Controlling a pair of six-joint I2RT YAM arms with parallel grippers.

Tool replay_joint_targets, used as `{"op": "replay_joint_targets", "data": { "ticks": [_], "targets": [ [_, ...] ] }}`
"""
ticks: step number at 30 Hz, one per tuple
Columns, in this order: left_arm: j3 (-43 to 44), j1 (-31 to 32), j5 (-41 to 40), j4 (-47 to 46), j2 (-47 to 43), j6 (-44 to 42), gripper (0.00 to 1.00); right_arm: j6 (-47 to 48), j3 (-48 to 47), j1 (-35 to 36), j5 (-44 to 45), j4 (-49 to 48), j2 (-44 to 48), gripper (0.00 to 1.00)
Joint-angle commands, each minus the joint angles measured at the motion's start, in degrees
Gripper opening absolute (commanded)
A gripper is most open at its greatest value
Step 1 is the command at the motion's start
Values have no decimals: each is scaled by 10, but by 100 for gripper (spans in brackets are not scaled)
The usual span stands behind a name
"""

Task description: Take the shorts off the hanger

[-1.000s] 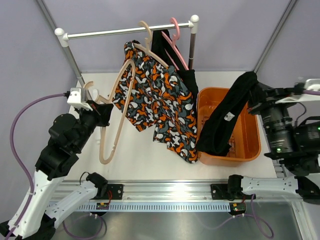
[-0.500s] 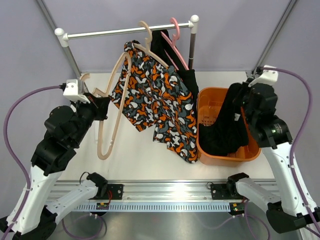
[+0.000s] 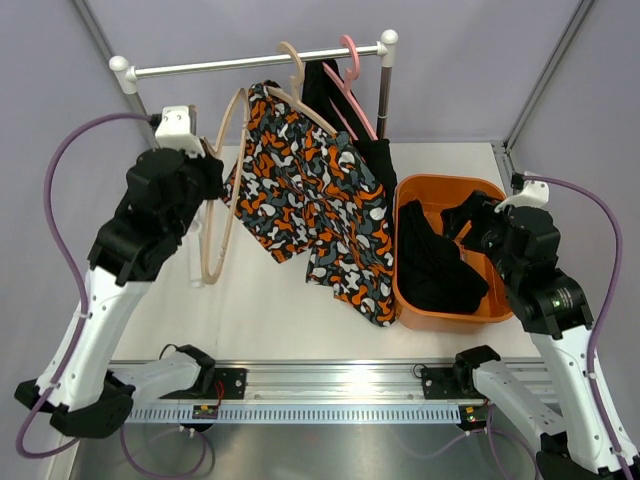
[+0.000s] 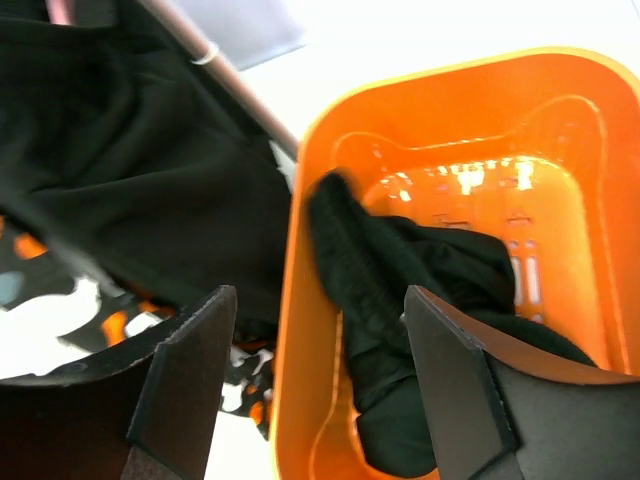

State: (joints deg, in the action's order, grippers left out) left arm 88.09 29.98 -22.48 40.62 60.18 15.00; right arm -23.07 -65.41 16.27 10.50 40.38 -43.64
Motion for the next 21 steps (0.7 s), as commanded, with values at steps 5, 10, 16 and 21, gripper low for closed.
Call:
{"op": "replay_joint_targets", "data": {
  "ticks": [5,10,16,21],
  "targets": [
    [167,-147,155,-5,125,-24,0,-14,-23,-3,-77,11,39,79],
    [226,-182,220,-12,201,-35,0,-6,-32,-2,-98,14,46,80],
    [284,-205,221,-27,269,-53,0,7,-53,-3,-102,11,39,80],
    [349,-221,231,-2,324,-47,0,17,-58,-3,-126,5,27,80]
  ]
}}
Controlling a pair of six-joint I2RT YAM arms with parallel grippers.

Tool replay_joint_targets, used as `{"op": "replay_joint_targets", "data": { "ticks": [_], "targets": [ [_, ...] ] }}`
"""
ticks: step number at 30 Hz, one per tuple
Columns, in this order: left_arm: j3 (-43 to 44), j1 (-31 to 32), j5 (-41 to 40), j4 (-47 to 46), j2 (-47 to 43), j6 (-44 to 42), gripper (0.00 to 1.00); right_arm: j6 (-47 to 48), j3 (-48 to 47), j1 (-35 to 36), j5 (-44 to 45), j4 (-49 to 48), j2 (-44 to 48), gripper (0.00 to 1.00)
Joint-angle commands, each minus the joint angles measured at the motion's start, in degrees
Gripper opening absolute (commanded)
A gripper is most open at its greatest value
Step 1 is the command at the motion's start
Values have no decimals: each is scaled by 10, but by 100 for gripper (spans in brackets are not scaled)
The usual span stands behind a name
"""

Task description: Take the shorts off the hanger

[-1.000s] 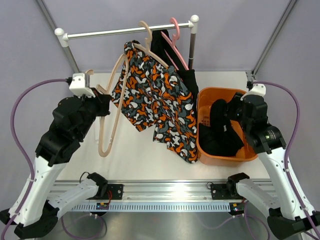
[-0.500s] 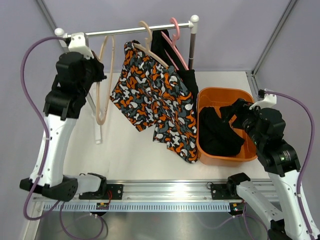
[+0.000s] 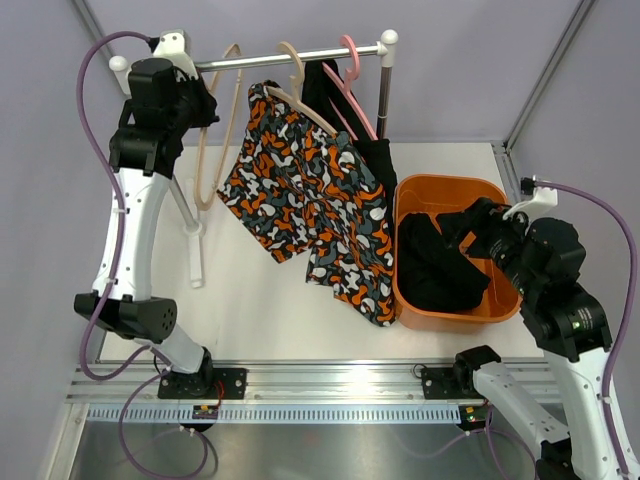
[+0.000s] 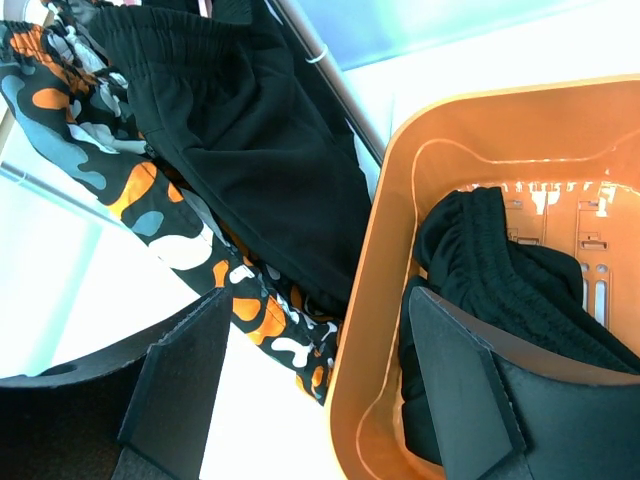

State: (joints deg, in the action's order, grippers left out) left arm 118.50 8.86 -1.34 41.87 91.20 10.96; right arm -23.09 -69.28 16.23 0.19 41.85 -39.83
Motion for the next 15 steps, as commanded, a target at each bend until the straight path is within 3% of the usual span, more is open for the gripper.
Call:
{"op": "replay_joint_targets", "data": {
  "ticks": [1,10,15],
  "targets": [
    [44,-12,20,-12,20,-6,0,18,-20,-2,-22,-9,-14,80],
    [-16,-17,16,-12,25,-1,4,23,-17,-2,-33,-14,-22,81],
    [-80,-17,-8,-38,-17,8,21,28,-17,-2,-32,-7,-24,81]
  ]
}}
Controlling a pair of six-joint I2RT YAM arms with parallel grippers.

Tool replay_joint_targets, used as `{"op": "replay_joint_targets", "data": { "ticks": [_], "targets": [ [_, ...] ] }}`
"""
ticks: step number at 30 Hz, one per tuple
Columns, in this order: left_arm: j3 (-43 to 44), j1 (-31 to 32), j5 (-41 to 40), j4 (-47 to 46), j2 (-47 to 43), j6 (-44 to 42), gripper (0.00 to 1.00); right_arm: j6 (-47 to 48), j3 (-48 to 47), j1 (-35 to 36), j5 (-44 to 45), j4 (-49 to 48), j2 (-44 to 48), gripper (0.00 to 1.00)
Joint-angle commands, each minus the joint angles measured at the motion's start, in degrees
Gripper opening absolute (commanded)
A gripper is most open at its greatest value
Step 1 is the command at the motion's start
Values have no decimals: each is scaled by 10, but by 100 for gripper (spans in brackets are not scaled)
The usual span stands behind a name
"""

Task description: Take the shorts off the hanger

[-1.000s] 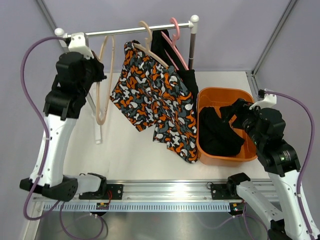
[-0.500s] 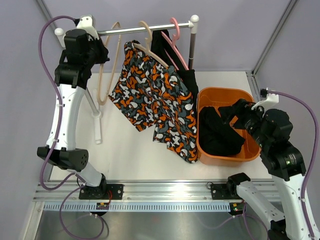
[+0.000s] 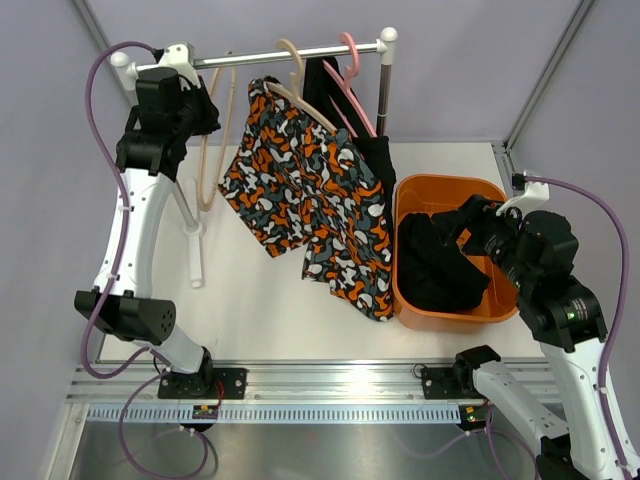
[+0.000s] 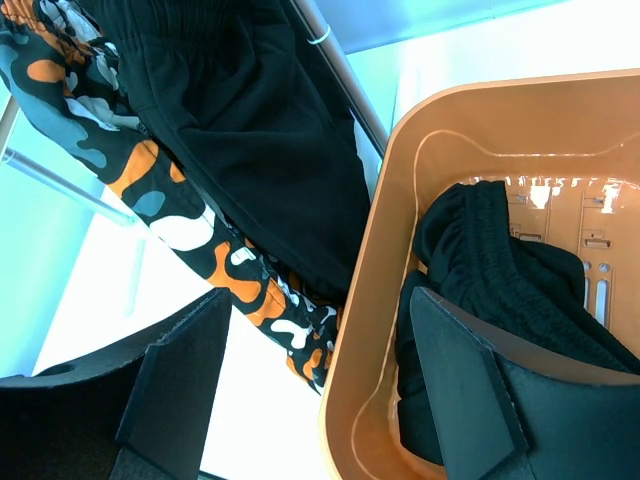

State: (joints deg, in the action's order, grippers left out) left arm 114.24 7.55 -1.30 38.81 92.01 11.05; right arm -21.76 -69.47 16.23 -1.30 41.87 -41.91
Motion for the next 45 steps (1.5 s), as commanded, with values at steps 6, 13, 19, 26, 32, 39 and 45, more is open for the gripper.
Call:
{"op": "replay_joint_targets", "data": {
  "ticks": [6,13,19,26,32,39,45],
  "targets": [
    [-62,-3,-15,-27,-80,9,30,14,-12,-2,-21,-5,0,81],
    [-71,-3,-24,-40,-143,10,50,15,-15,-2,-20,5,8,81],
    [-101,9,-49,-78,-232,11,59,21,-18,-2,-13,15,13,82],
    [-103,89,-98,-100,-286,11,59,22,-16,-2,-13,22,21,82],
    [-95,270,-206,-118,-239,12,59,21,-22,-2,-14,30,23,82],
    [-75,419,-372,-203,-114,7,68,20,-30,-2,-11,45,19,82],
    [18,420,-469,-201,-2,52,70,28,-37,-2,1,64,16,82]
  ]
}}
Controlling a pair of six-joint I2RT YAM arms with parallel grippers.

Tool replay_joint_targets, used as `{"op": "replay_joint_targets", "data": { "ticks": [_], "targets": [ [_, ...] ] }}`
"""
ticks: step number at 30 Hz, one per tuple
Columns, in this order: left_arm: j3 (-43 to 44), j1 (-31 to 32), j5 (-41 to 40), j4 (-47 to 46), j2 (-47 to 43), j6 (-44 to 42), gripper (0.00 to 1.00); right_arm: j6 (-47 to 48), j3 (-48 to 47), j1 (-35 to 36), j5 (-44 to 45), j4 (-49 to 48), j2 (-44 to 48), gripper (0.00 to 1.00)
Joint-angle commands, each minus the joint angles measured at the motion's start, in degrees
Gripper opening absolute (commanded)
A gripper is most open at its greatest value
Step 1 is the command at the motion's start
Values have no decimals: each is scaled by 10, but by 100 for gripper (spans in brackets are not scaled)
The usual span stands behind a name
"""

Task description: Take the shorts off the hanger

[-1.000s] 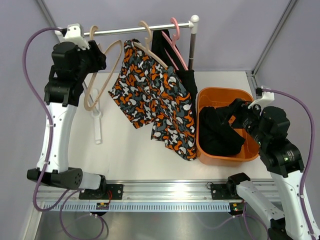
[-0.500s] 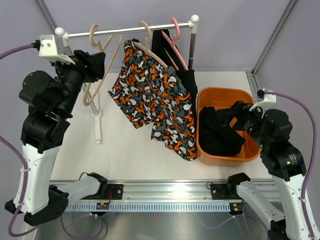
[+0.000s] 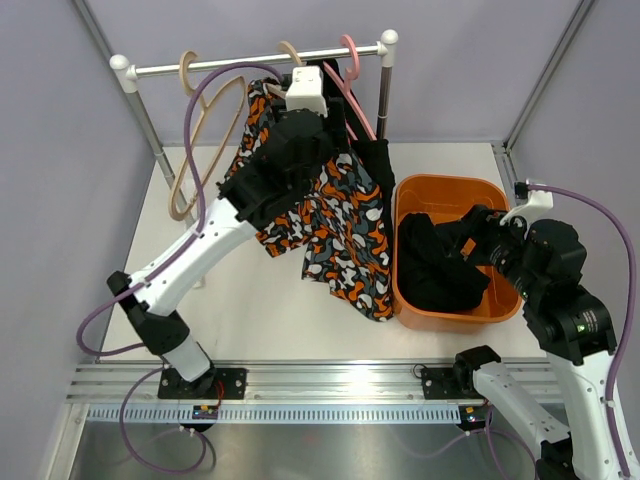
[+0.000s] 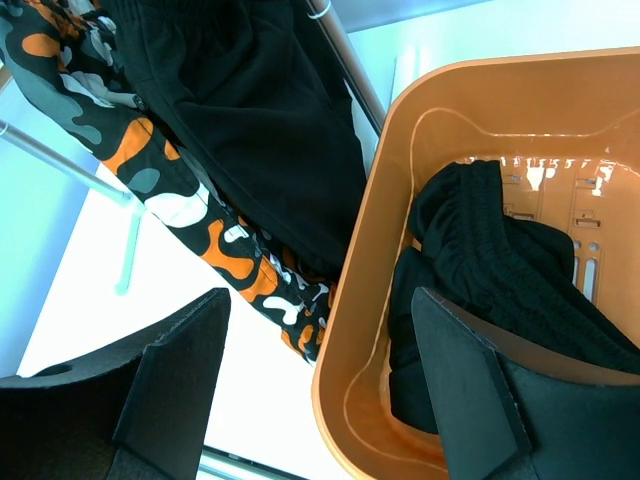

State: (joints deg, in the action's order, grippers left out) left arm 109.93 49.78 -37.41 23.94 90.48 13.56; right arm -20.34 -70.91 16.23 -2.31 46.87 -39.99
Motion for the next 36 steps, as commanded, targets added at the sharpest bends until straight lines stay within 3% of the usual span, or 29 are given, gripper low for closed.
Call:
{"op": "replay_joint_targets", "data": {
  "ticks": [1,10,18,28,32,36],
  "targets": [
    [68,-2,-121,-58,34,23,69,14,-23,-2,12,16,-3,82],
    [113,-27,-207,-71,89,-4,69,21,-18,-2,18,23,-4,82],
    [133,-101,-101,-1,99,58,67,21,-18,-1,13,18,-7,82],
    [166,-105,-45,-2,122,38,67,22,-24,-2,16,21,-8,82],
    [145,-102,-15,13,106,54,61,23,-22,-1,17,22,-4,82],
    [49,-101,-4,-25,66,71,60,23,-19,-2,16,21,-4,82]
  ]
}}
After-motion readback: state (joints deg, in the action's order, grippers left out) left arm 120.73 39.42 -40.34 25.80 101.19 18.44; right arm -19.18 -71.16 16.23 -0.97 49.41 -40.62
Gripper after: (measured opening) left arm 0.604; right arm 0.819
